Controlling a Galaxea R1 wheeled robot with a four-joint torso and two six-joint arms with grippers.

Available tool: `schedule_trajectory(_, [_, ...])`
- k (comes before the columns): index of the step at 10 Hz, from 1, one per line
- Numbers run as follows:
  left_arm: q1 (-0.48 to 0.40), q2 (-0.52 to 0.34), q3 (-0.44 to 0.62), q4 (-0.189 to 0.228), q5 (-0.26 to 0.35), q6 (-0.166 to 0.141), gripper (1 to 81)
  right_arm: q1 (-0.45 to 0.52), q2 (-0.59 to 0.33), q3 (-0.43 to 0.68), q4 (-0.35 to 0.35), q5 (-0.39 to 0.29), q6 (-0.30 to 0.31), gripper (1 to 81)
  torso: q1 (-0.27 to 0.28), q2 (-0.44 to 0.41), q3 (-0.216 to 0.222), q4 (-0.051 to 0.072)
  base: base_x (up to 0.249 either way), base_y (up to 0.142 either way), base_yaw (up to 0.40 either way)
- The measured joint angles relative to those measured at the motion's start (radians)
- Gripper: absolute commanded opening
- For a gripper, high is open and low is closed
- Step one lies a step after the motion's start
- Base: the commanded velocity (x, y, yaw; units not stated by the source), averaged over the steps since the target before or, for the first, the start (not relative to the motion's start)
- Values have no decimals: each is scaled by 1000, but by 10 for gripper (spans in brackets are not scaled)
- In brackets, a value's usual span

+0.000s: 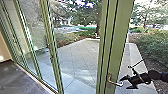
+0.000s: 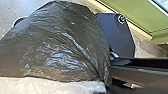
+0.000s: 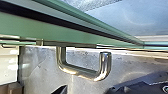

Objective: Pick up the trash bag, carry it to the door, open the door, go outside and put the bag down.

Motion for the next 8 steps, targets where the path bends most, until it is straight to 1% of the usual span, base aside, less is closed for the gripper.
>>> schedule_trajectory(2, [0,0,0,-1,0,0,10,-8,33,-57,-6,-17,45,811,0,0,0,0,0,0,0])
schedule_trajectory(5, [0,-1,0,-5,-2,0,10,-16,93,-133,-10,-25,81,811,1,0,0,0,0,0,0])
schedule_trajectory(6, [0,-1,0,-8,-3,0,10,-16,110,-150,-13,-45,90,811,1,0,-1,0,0,0,0])
schedule_trajectory(8, [0,-1,0,-9,-3,0,10,-17,153,-177,-30,-71,147,811,1,0,-1,0,0,0,0])
